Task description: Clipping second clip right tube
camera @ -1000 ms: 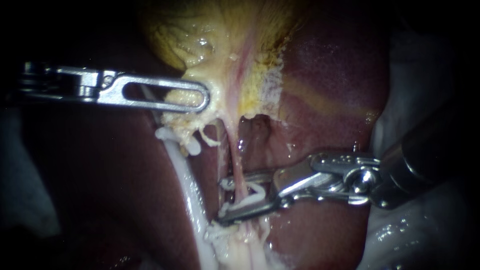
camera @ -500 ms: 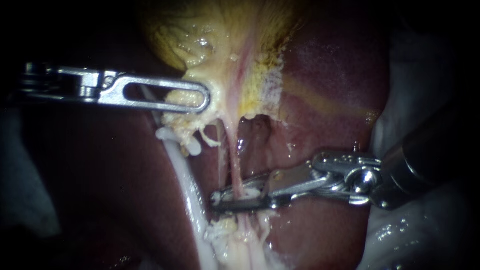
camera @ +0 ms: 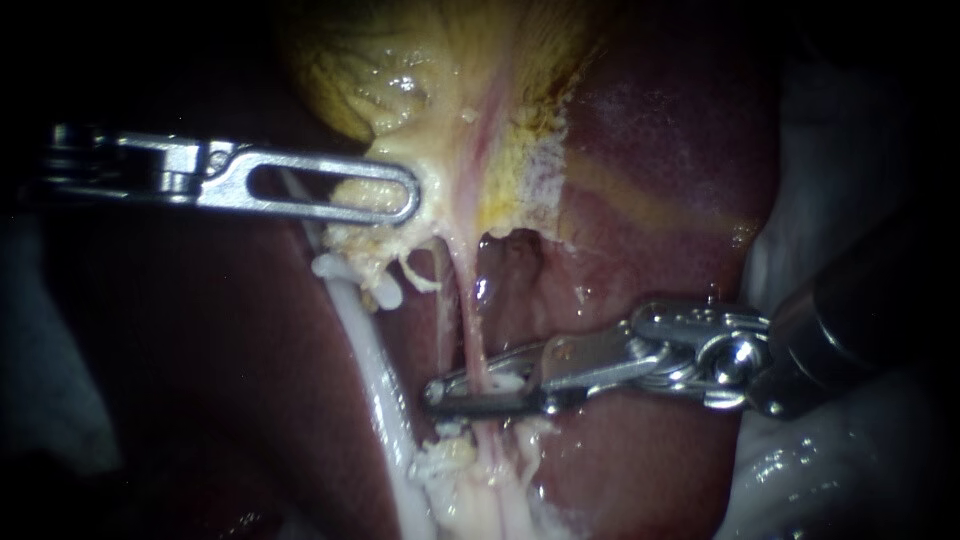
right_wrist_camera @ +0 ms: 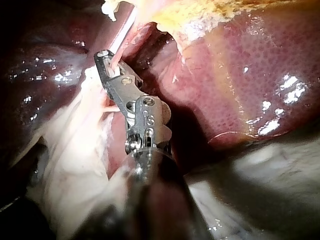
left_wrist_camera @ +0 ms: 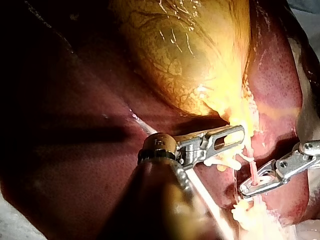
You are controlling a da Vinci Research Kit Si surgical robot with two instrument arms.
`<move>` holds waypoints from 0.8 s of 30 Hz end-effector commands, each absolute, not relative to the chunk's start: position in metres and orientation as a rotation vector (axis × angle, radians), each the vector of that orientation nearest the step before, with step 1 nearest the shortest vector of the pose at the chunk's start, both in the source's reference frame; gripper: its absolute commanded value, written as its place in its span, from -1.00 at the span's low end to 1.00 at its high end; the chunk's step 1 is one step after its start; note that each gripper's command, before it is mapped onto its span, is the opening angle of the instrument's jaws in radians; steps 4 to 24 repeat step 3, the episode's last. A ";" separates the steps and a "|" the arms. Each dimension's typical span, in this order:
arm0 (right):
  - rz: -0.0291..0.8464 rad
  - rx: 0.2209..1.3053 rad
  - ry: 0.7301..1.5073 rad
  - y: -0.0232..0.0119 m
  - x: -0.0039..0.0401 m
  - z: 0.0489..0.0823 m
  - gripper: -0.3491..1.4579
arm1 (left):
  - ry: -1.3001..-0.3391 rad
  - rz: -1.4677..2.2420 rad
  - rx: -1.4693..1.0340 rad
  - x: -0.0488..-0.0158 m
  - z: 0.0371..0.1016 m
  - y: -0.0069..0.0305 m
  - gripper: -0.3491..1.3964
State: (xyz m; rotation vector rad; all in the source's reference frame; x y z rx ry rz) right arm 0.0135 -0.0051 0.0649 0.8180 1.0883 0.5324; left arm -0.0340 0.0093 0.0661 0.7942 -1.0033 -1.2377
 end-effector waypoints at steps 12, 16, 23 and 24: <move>0.532 0.819 1.088 -0.0050 0.0134 0.0649 -1.00 | -1.003 -1.237 0.794 -0.0340 0.0662 0.0093 -1.00; 0.532 0.819 1.088 -0.0050 0.0134 0.0649 -1.00 | -1.003 -1.237 0.794 -0.0340 0.0662 0.0093 -1.00; 0.532 0.819 1.088 -0.0050 0.0134 0.0649 -1.00 | -1.003 -1.237 0.794 -0.0340 0.0662 0.0093 -1.00; 0.532 0.819 1.088 -0.0050 0.0134 0.0649 -1.00 | -1.003 -1.237 0.794 -0.0340 0.0662 0.0093 -1.00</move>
